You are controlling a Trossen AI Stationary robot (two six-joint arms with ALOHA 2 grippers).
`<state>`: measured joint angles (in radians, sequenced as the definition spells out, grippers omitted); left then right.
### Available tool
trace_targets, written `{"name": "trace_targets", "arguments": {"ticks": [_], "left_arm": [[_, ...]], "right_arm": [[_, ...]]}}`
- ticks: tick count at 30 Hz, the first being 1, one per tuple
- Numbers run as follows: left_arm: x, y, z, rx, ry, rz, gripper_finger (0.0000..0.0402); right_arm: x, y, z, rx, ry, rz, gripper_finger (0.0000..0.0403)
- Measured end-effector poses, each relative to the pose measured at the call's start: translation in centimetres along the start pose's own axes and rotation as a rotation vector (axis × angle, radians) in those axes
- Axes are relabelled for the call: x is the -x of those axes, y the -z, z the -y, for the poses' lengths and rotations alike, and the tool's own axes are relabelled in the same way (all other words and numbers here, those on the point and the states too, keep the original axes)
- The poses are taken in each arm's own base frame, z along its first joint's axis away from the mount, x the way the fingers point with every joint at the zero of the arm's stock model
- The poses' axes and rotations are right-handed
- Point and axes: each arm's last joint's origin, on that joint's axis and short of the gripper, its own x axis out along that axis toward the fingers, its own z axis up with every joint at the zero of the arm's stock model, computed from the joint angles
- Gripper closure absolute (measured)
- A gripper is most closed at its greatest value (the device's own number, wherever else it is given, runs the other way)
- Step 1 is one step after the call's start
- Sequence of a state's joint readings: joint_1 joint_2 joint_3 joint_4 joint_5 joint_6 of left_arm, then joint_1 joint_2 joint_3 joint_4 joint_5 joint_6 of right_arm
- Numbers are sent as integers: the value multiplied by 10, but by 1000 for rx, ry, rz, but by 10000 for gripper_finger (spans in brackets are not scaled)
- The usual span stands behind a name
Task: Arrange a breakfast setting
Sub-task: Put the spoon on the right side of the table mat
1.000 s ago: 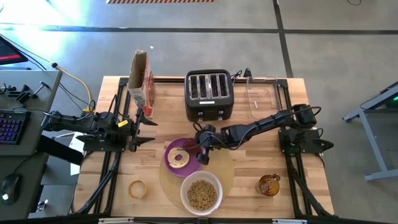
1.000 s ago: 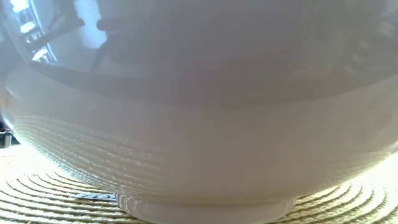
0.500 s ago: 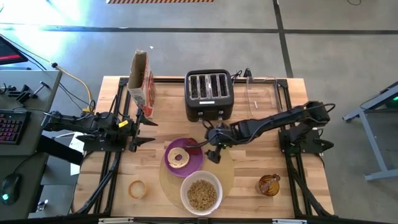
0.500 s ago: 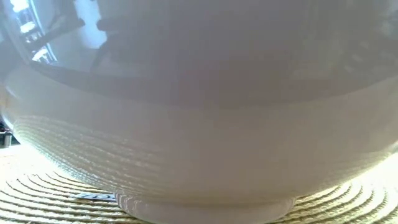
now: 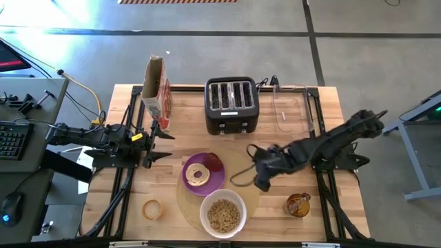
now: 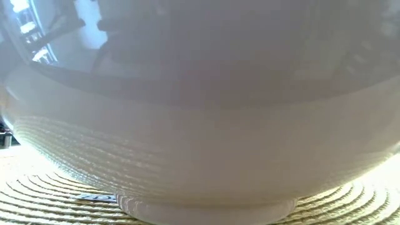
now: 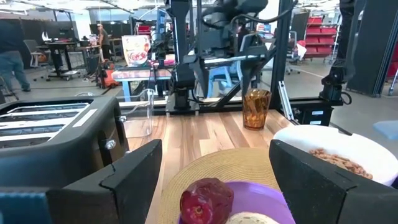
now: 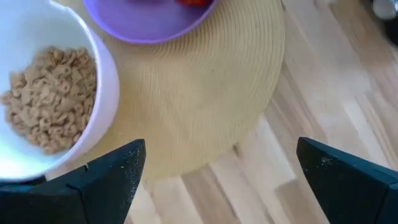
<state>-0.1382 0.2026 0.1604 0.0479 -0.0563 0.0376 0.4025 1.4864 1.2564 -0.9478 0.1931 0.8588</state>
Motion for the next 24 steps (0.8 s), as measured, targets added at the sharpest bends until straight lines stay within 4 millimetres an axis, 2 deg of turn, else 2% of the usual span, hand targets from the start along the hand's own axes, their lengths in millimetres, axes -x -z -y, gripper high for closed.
{"name": "trace_targets", "arguments": {"ticks": [12, 24], "left_arm": [[0, 0, 0, 0, 0, 0, 115], [0, 0, 0, 0, 0, 0, 115]], "right_arm": [[30, 70, -17, -109, 132, -58, 4], [55, 139, -29, -147, 150, -99, 4]]}}
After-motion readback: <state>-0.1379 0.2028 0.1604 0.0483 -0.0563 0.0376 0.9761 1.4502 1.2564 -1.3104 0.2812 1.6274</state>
